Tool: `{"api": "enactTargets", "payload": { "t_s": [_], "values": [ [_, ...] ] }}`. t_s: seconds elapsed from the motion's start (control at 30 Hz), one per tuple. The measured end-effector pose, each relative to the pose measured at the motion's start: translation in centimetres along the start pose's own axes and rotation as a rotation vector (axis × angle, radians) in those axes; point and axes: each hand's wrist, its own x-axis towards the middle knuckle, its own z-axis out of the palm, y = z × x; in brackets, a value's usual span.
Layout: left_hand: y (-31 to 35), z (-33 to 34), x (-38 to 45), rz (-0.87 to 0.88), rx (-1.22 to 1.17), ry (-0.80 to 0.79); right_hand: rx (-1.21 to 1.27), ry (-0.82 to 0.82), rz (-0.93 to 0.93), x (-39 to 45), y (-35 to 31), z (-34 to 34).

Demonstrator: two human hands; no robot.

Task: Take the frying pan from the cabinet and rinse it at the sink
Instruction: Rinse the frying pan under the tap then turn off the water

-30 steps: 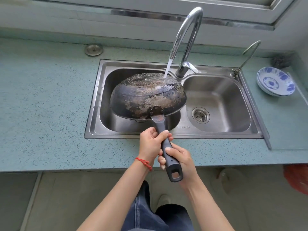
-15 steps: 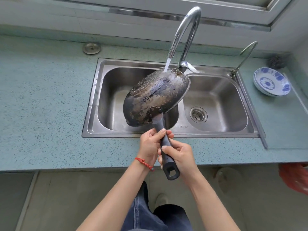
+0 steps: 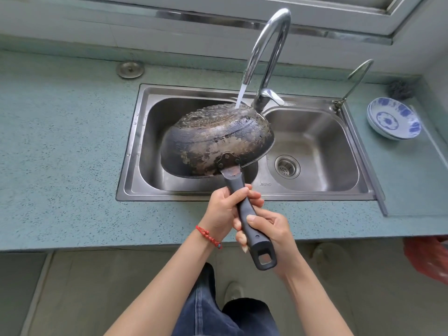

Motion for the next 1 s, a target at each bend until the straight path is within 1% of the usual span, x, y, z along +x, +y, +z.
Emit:
{"api": "enactTargets", "payload": {
  "t_s": [0.2, 0.27, 0.4, 0.43, 0.5, 0.53, 0.67, 0.77, 0.87, 0.93, 1.0],
  "values": [
    [-0.1, 0.0, -0.4, 0.147, 0.218, 0.025, -0.161, -0.112, 0.082, -0.3, -1.6, -0.8],
    [0.0, 0.0, -0.5, 0.209, 0.267, 0.053, -0.268, -0.113, 0.133, -0.4, -2.7, -0.7],
    [0.1, 0.1, -0.4, 0.27, 0.34, 0.105, -0.596, 0.08, 0.226, -0.5, -3.3, 1.0],
    [0.2, 0.0, -0.3, 0.276, 0.348, 0.123, -0.688, 0.153, 0.202, -0.4, -2.9, 1.5],
    [0.2, -0.1, -0.2, 0.276, 0.355, 0.146, -0.863, 0.277, 0.063, -0.2, -1.7, 2.3],
    [0.2, -0.2, -0.2, 0.269, 0.357, 0.154, -0.886, 0.31, 0.007, -0.1, -1.2, 2.5],
    [-0.1, -0.6, 0.0, 0.225, 0.347, 0.198, -0.806, 0.329, -0.039, 0.0, -0.5, 2.4],
    [-0.6, -1.0, 0.0, 0.222, 0.38, 0.19, -0.729, 0.328, -0.012, -0.1, -0.3, 1.9],
    [-0.8, -1.2, -0.2, 0.22, 0.381, 0.205, -0.618, 0.29, 0.015, -0.4, 0.0, 1.4],
    [-0.7, -1.1, -0.4, 0.181, 0.282, 0.211, -0.56, 0.255, -0.001, -0.6, 0.0, 1.4],
    [-0.5, -1.0, -0.5, 0.106, 0.084, 0.176, -0.489, 0.213, -0.009, -0.8, 0.0, 1.5]
  ]
}}
